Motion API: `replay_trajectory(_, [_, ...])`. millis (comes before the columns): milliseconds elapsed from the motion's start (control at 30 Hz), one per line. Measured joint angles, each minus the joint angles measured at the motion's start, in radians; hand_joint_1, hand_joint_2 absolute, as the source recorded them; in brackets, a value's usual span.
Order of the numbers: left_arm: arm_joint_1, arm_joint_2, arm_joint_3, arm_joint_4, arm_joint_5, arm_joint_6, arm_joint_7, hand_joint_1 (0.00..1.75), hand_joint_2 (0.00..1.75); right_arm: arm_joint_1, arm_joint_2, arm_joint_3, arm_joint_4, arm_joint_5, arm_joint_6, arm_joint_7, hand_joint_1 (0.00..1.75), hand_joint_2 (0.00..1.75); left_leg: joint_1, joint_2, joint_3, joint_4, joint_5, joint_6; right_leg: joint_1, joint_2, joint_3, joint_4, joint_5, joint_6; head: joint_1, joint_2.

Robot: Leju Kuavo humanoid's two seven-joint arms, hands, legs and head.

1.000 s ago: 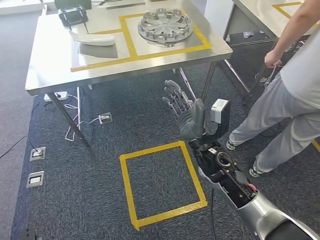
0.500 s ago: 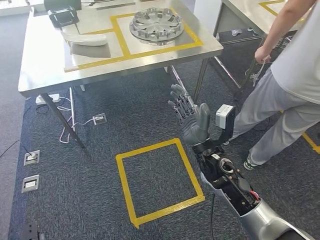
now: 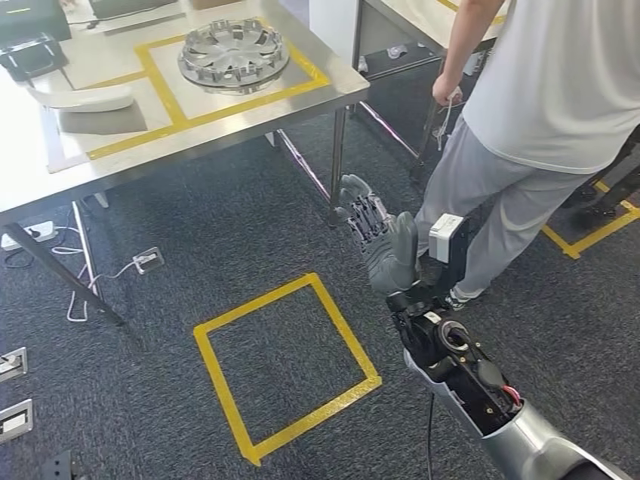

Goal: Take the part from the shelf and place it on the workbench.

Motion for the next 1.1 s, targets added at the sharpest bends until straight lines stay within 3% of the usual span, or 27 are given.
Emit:
replay_trajectory(33, [0.001, 0.000, 0.000, 0.000, 0.000, 0.000, 0.000, 0.00, 0.00, 0.003, 0.000, 0.000, -0.004, 0.001, -0.001, 0.000, 0.00, 0.00, 0.000, -0.006, 0.009, -0.020, 0.001, 0.003, 0.000, 0.009, -0.003, 0.000, 0.002, 0.006, 0.000, 0.000])
replay_trajectory(100, [0.005, -0.004, 0.000, 0.000, 0.005, 0.000, -0.001, 0.00, 0.00, 0.010, 0.000, -0.002, -0.012, 0.003, -0.006, 0.000, 0.00, 0.00, -0.003, 0.010, 0.010, -0.026, 0.005, 0.013, -0.002, 0.024, -0.009, -0.002, 0.006, 0.019, 0.000, 0.000])
replay_trajectory(167, [0.007, -0.008, 0.000, 0.000, 0.016, 0.000, -0.006, 0.00, 0.00, 0.012, 0.000, -0.005, -0.019, 0.007, -0.011, 0.001, 0.00, 0.00, -0.003, 0.029, 0.010, -0.031, 0.010, 0.026, -0.002, -0.008, -0.028, 0.028, -0.015, 0.030, 0.005, 0.000])
replay_trajectory(233, [0.011, -0.011, 0.000, 0.000, 0.023, 0.000, -0.015, 0.00, 0.00, 0.009, 0.000, -0.006, -0.027, 0.013, -0.019, 0.003, 0.00, 0.00, -0.003, 0.049, 0.010, -0.033, 0.012, 0.033, -0.001, -0.060, -0.077, 0.144, -0.082, 0.037, 0.014, 0.000])
replay_trajectory(300, [0.018, -0.012, 0.000, 0.000, 0.026, 0.000, -0.019, 0.00, 0.00, 0.009, 0.000, -0.006, -0.031, 0.017, -0.027, 0.007, 0.00, 0.00, -0.005, 0.070, 0.009, -0.033, 0.011, 0.036, -0.002, -0.076, -0.132, 0.287, -0.142, 0.041, 0.019, 0.000])
replay_trajectory(333, [0.020, -0.012, 0.000, 0.000, 0.026, 0.000, -0.020, 0.00, 0.00, 0.010, 0.000, -0.006, -0.031, 0.019, -0.030, 0.009, 0.00, 0.00, -0.006, 0.080, 0.009, -0.032, 0.011, 0.037, -0.002, -0.077, -0.143, 0.317, -0.147, 0.042, 0.019, 0.000])
replay_trajectory(367, [0.021, -0.013, 0.000, 0.000, 0.026, 0.000, -0.020, 0.00, 0.00, 0.011, 0.000, -0.006, -0.032, 0.019, -0.032, 0.010, 0.00, 0.00, -0.006, 0.090, 0.010, -0.032, 0.010, 0.036, -0.002, -0.079, -0.132, 0.303, -0.132, 0.041, 0.020, 0.000])
replay_trajectory(400, [0.021, -0.014, 0.000, 0.000, 0.026, 0.000, -0.020, 0.00, 0.00, 0.012, 0.000, -0.006, -0.034, 0.020, -0.033, 0.010, 0.00, 0.00, -0.007, 0.099, 0.011, -0.032, 0.009, 0.036, -0.001, -0.085, -0.102, 0.247, -0.100, 0.038, 0.022, 0.000])
replay_trajectory(467, [0.020, -0.016, 0.000, 0.000, 0.027, 0.000, -0.021, 0.00, 0.00, 0.010, 0.000, -0.006, -0.041, 0.020, -0.033, 0.010, 0.00, 0.00, -0.011, 0.117, 0.015, -0.031, 0.006, 0.032, 0.007, -0.125, -0.022, 0.090, -0.042, 0.027, 0.024, 0.000])
replay_trajectory(533, [0.021, -0.016, 0.000, 0.000, 0.034, 0.000, -0.023, 0.00, 0.00, 0.007, 0.000, -0.006, -0.047, 0.020, -0.036, 0.011, 0.00, 0.00, -0.017, 0.135, 0.014, -0.030, 0.005, 0.024, 0.016, -0.153, 0.018, 0.008, -0.025, 0.014, 0.023, 0.000])
replay_trajectory(600, [0.022, -0.016, 0.000, 0.000, 0.047, -0.001, -0.029, 0.00, 0.00, 0.008, 0.000, -0.005, -0.049, 0.017, -0.041, 0.011, 0.00, 0.00, -0.020, 0.156, 0.014, -0.031, 0.005, 0.016, 0.018, -0.136, 0.019, 0.001, -0.023, 0.002, 0.019, 0.000])
replay_trajectory(667, [0.023, -0.014, 0.000, 0.000, 0.062, -0.004, -0.035, 0.00, 0.00, 0.010, 0.000, -0.004, -0.052, 0.013, -0.045, 0.009, 0.00, 0.00, -0.017, 0.129, 0.008, -0.009, -0.014, 0.004, 0.011, -0.115, 0.018, -0.006, -0.014, -0.009, 0.015, 0.000])
replay_trajectory(700, [0.024, -0.013, 0.000, 0.000, 0.068, -0.005, -0.038, 0.00, 0.00, 0.009, 0.000, -0.003, -0.053, 0.012, -0.047, 0.008, 0.00, 0.00, -0.016, 0.102, -0.008, 0.028, -0.039, -0.001, 0.008, -0.106, 0.017, -0.009, -0.010, -0.014, 0.013, 0.000])
replay_trajectory(767, [0.032, -0.009, 0.001, 0.000, 0.077, -0.004, -0.041, 0.00, 0.00, 0.009, 0.000, 0.000, -0.054, 0.012, -0.048, 0.004, 0.00, 0.00, -0.012, 0.055, -0.071, 0.162, -0.107, -0.007, 0.005, -0.085, 0.013, -0.010, -0.005, -0.020, 0.006, 0.000])
replay_trajectory(833, [0.044, -0.006, 0.001, 0.000, 0.081, -0.003, -0.043, 0.00, 0.00, 0.011, 0.000, 0.003, -0.054, 0.012, -0.048, 0.001, 0.00, 0.00, -0.011, 0.047, -0.126, 0.269, -0.138, -0.008, 0.005, -0.059, 0.009, -0.010, -0.003, -0.022, 0.003, 0.000])
replay_trajectory(867, [0.047, -0.005, 0.001, 0.000, 0.082, -0.003, -0.043, 0.00, 0.00, 0.011, 0.000, 0.004, -0.053, 0.012, -0.048, 0.000, 0.00, 0.00, -0.011, 0.046, -0.129, 0.267, -0.123, -0.008, 0.005, -0.045, 0.009, -0.010, -0.002, -0.021, 0.002, 0.000])
replay_trajectory(900, [0.049, -0.004, 0.001, 0.000, 0.082, -0.003, -0.044, 0.00, 0.00, 0.011, 0.000, 0.004, -0.053, 0.012, -0.048, 0.000, 0.00, 0.00, -0.010, 0.043, -0.111, 0.223, -0.090, -0.006, 0.005, -0.033, 0.009, -0.009, -0.001, -0.020, 0.002, 0.000])
replay_trajectory(967, [0.049, -0.002, 0.001, 0.000, 0.082, -0.003, -0.045, 0.00, 0.00, 0.010, 0.000, 0.006, -0.053, 0.013, -0.048, -0.001, 0.00, 0.00, -0.005, 0.012, -0.043, 0.076, -0.018, -0.003, 0.007, -0.010, 0.007, -0.006, -0.001, -0.016, 0.001, 0.000])
replay_trajectory(1000, [0.049, -0.001, 0.001, 0.000, 0.082, -0.003, -0.046, 0.00, 0.00, 0.010, 0.000, 0.007, -0.053, 0.013, -0.047, -0.001, 0.00, 0.00, -0.003, -0.004, -0.018, 0.019, 0.002, -0.001, 0.008, 0.001, 0.004, -0.003, -0.001, -0.011, 0.001, 0.000])
replay_trajectory(1067, [0.050, 0.000, 0.001, 0.000, 0.081, -0.001, -0.046, 0.00, 0.00, 0.008, 0.000, 0.008, -0.053, 0.013, -0.047, -0.001, 0.00, 0.00, -0.003, -0.017, 0.000, -0.023, 0.009, 0.003, 0.007, 0.022, -0.003, 0.000, 0.001, -0.001, 0.002, 0.000])
replay_trajectory(1100, [0.050, 0.000, 0.001, 0.000, 0.081, 0.000, -0.046, 0.00, 0.00, 0.007, 0.000, 0.009, -0.053, 0.013, -0.047, -0.001, 0.00, 0.00, -0.004, -0.007, 0.000, -0.025, 0.010, 0.007, 0.004, 0.032, -0.006, -0.001, 0.003, 0.006, 0.002, 0.000])
